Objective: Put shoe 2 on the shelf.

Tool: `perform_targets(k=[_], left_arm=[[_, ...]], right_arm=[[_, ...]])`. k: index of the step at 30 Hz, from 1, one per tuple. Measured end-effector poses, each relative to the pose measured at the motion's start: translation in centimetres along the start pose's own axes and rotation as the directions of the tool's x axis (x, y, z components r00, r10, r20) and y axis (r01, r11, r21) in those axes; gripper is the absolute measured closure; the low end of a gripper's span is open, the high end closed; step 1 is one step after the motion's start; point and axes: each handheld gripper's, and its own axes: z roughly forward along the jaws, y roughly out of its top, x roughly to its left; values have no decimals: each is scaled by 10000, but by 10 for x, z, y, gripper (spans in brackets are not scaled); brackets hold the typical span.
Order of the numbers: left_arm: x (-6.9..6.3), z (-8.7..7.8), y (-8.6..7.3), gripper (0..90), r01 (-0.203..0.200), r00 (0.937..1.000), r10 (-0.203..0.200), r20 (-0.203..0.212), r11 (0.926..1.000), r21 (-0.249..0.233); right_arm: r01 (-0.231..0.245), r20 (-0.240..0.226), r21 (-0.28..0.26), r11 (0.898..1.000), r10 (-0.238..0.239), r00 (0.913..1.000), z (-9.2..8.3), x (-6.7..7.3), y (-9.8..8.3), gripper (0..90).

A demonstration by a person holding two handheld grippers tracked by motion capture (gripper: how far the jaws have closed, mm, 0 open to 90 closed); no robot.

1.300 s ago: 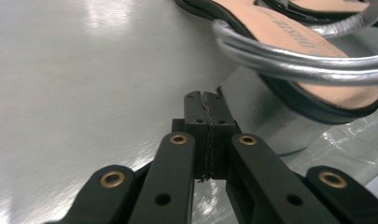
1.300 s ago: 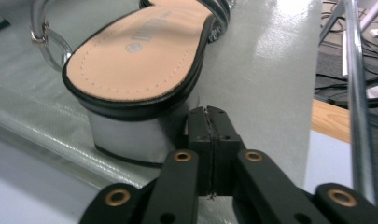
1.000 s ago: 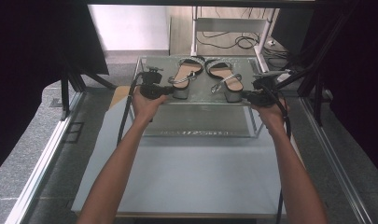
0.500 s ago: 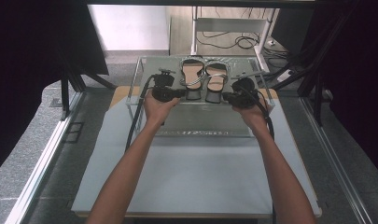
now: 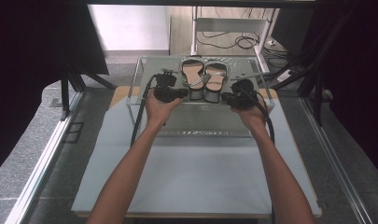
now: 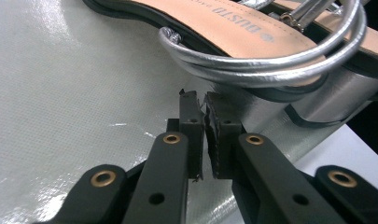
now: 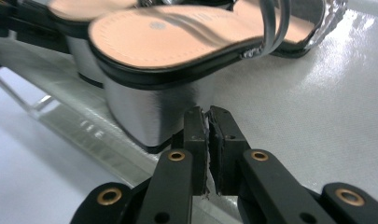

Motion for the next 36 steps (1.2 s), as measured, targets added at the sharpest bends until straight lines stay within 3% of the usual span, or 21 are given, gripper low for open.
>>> perform_targets(k=[9, 15, 17, 22, 24, 26, 27, 28, 31, 32, 36], left_arm=[[3, -30, -14, 848, -186, 9985, 200, 507, 9994, -282], [7, -66, -41, 841, -214, 9916, 309, 1257, 9969, -759], [8, -71, -46, 841, -238, 9906, 343, 1326, 9965, -800], [13, -90, -79, 835, -244, 9861, 370, 1622, 9966, -791], [13, -92, -85, 832, -271, 9852, 395, 1670, 9967, -759], [13, -96, -103, 827, -377, 9833, 503, 1748, 9965, -747], [13, -96, -103, 825, -377, 9833, 503, 1748, 9965, -747], [12, -98, -117, 823, -416, 9813, 548, 1846, 9963, -746], [10, -97, -138, 814, -558, 9810, 651, 1828, 9969, -554], [10, -97, -138, 812, -558, 9810, 651, 1828, 9969, -554], [9, -94, -162, 810, -699, 9813, 734, 1777, 9972, -258]], right_arm=[[11, -402, -630, 9980, -36, 9992, -33, -1, -10, 861], [-81, -972, -1273, 9918, -43, 9953, -59, 1, -33, 849], [-123, -1049, -1355, 9907, -20, 9945, -63, 2, -38, 848], [-283, -1423, -1666, 9856, 44, 9898, -75, -1, -73, 840], [-323, -1497, -1700, 9849, 66, 9887, -77, -2, -79, 838], [-483, -1698, -1763, 9832, 179, 9853, -81, -4, -97, 827], [-483, -1698, -1763, 9832, 179, 9853, -81, -4, -97, 827], [-607, -1846, -1796, 9819, 270, 9825, -83, -5, -110, 819], [-790, -1991, -1808, 9803, 422, 9791, -85, -6, -131, 806], [-790, -1991, -1808, 9803, 422, 9791, -85, -6, -131, 806], [-876, -2068, -1757, 9805, 502, 9771, -86, -7, -157, 788]])
